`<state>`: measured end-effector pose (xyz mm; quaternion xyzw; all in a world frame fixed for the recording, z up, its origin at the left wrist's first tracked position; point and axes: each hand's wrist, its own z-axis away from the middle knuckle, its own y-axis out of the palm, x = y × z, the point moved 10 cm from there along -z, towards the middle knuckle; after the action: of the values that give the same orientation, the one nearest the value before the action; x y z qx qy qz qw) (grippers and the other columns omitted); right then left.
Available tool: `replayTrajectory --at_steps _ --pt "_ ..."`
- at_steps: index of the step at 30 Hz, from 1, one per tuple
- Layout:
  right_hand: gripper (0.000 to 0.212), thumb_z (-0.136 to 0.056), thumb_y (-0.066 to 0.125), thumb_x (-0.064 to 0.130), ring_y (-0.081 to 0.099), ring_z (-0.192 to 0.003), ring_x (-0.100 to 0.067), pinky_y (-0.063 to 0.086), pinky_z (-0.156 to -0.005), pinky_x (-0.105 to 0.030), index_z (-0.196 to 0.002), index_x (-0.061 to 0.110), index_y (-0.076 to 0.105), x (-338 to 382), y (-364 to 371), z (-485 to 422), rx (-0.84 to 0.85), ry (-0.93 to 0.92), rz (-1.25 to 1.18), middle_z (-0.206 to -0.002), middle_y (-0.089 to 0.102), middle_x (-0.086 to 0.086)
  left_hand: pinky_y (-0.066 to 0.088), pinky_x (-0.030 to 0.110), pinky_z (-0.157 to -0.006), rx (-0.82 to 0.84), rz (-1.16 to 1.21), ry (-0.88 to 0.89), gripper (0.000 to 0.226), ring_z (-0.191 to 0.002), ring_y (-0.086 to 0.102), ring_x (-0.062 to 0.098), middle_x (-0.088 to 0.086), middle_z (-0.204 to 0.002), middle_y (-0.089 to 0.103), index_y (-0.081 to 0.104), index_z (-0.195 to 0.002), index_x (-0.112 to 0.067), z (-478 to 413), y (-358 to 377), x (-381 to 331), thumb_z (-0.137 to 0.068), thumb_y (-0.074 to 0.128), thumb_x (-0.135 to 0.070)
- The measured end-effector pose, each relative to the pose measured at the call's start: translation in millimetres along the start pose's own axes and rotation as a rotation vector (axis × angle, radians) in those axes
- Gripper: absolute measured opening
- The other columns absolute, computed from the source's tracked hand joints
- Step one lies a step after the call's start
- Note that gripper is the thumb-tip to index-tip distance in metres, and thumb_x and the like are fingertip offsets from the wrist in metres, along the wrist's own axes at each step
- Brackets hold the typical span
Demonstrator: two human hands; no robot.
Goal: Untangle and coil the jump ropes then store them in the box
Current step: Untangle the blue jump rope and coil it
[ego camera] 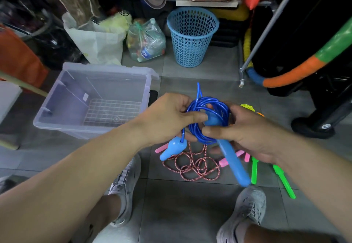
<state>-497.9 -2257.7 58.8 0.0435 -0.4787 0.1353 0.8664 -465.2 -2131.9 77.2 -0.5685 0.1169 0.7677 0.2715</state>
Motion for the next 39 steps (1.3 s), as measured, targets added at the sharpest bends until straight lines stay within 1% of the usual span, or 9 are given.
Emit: replayTrajectory --at_steps 4,8,12,16,21,26,30,32,39 --pt "0.065 -0.082 0.076 -0.002 0.076 -0.088 -0.031 0.062 -0.063 -0.045 -0.137 0.02 0.047 -2 -2 2 -0.061 0.014 -0.026 -0.115 0.066 -0.014 0.063 0.043 -0.076 -0.162 -0.023 0.001 0.018 -0.082 0.075 0.034 0.016 -0.087 0.076 0.07 -0.094 0.0 -4 -22 3 -0.093 0.069 -0.017" --pt "0.047 -0.092 0.068 0.014 0.074 -0.068 -0.01 0.051 -0.045 -0.026 -0.132 0.031 0.049 19 -12 7 -0.079 -0.053 0.299 -0.11 0.067 0.001 0.06 0.054 -0.08 -0.239 -0.114 -0.02 0.026 -0.077 0.075 0.032 0.017 -0.086 0.075 0.071 -0.086 -0.007 -5 -32 4 -0.087 0.075 -0.033" --pt "0.059 -0.091 0.067 0.033 0.054 -0.039 -0.014 0.046 -0.045 -0.031 -0.14 0.038 0.034 15 -13 11 -0.048 -0.027 0.407 -0.098 0.067 0.0 0.062 0.049 -0.075 -0.305 -0.149 -0.052 0.018 -0.068 0.076 0.022 0.013 -0.08 0.076 0.068 -0.085 -0.006 -4 -35 9 -0.092 0.071 -0.022" --pt "0.039 -0.092 0.065 0.037 0.052 -0.043 -0.021 0.041 -0.044 -0.03 -0.126 0.03 0.047 4 -11 10 -0.047 0.022 0.296 -0.095 0.07 -0.007 0.056 0.03 -0.058 -0.424 -0.21 -0.098 0.018 -0.058 0.074 0.016 0.009 -0.078 0.076 0.067 -0.087 -0.005 -1 -59 11 -0.093 0.069 -0.023" --pt "0.001 -0.095 0.063 0.022 0.053 -0.056 -0.012 0.042 -0.05 -0.024 -0.094 0.021 0.063 36 -44 11 -0.196 -0.165 0.247 -0.067 0.062 -0.003 0.061 0.052 -0.075 -0.433 -0.192 -0.101 0.021 -0.061 0.074 0.02 0.014 -0.082 0.075 0.068 -0.093 -0.003 -2 -64 13 -0.091 0.071 -0.023" --pt "0.011 -0.098 0.059 0.029 0.06 -0.083 0.005 0.039 -0.082 -0.021 -0.106 0.029 0.067 64 -72 19 -0.343 -0.364 0.271 -0.084 0.073 0.012 0.062 0.048 -0.076 -0.332 -0.203 -0.062 0.019 -0.068 0.076 0.025 0.008 -0.077 0.076 0.067 -0.088 -0.004 -3 -52 3 -0.092 0.071 -0.023" --pt "0.014 -0.095 0.064 0.036 0.064 -0.099 -0.023 0.043 -0.084 -0.032 -0.109 0.038 0.068 52 -88 11 -0.467 -0.335 0.246 -0.107 0.071 -0.008 0.062 0.032 -0.066 -0.099 0.055 -0.096 0.015 -0.076 0.076 0.025 0.018 -0.092 0.076 0.066 -0.1 0.003 0 -19 -1 -0.095 0.066 -0.011" --pt "0.017 -0.095 0.065 0.028 0.064 -0.094 -0.018 0.044 -0.085 -0.033 -0.107 0.039 0.069 45 -90 5 -0.45 -0.299 0.17 -0.107 0.072 -0.007 0.061 0.029 -0.067 -0.021 0.136 -0.123 0.016 -0.078 0.076 0.025 0.019 -0.093 0.076 0.065 -0.103 0.004 2 -7 0 -0.095 0.064 -0.01" --pt "0.013 -0.095 0.064 0.03 0.064 -0.08 -0.01 0.046 -0.074 -0.03 -0.107 0.031 0.071 42 -88 5 -0.431 -0.237 0.192 -0.086 0.074 0.006 0.06 0.056 -0.078 -0.371 -0.18 -0.086 0.022 -0.067 0.075 0.032 0.009 -0.071 0.074 0.069 -0.07 -0.013 -1 -74 1 -0.091 0.071 -0.018"
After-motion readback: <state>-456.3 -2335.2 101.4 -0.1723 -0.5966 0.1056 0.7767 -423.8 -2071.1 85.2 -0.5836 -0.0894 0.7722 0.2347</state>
